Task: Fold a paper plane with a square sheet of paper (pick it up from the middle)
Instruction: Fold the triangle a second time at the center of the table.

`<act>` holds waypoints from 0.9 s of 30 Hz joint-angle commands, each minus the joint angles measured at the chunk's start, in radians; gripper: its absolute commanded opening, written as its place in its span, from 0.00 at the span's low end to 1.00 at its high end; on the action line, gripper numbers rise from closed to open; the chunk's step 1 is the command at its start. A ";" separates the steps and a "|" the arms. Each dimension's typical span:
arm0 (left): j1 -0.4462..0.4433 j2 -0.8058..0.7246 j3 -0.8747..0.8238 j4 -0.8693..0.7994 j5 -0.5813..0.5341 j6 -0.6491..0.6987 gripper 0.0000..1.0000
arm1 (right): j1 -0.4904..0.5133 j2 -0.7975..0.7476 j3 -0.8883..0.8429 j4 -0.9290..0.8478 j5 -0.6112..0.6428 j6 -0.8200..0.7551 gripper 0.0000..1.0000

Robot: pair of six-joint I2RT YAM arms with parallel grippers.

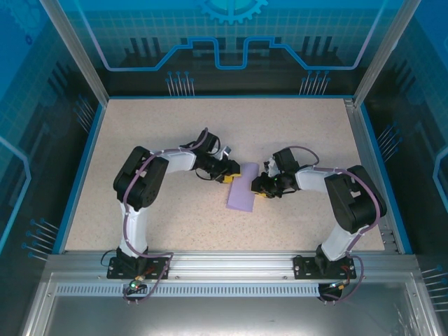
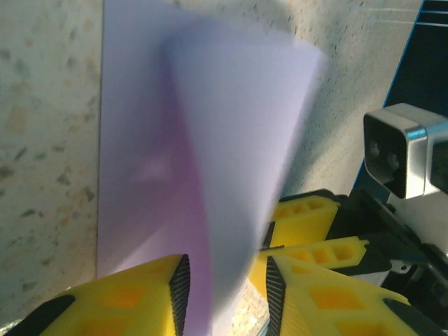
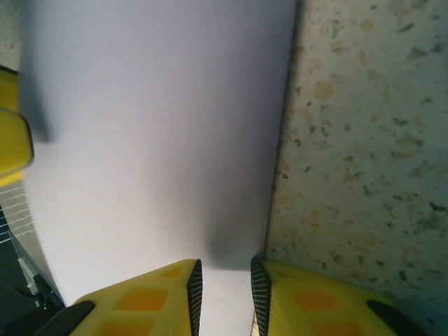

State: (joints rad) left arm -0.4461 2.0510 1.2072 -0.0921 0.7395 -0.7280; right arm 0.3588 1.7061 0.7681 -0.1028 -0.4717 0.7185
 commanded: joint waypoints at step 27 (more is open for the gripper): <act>-0.001 -0.103 -0.055 0.025 0.098 0.039 0.00 | -0.054 -0.240 -0.076 -0.067 0.057 -0.008 0.42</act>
State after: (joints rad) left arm -0.4454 2.0006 1.1110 -0.0002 0.8097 -0.7551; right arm 0.3244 1.5196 0.6991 -0.0860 -0.4671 0.7433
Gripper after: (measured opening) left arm 0.067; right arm 0.415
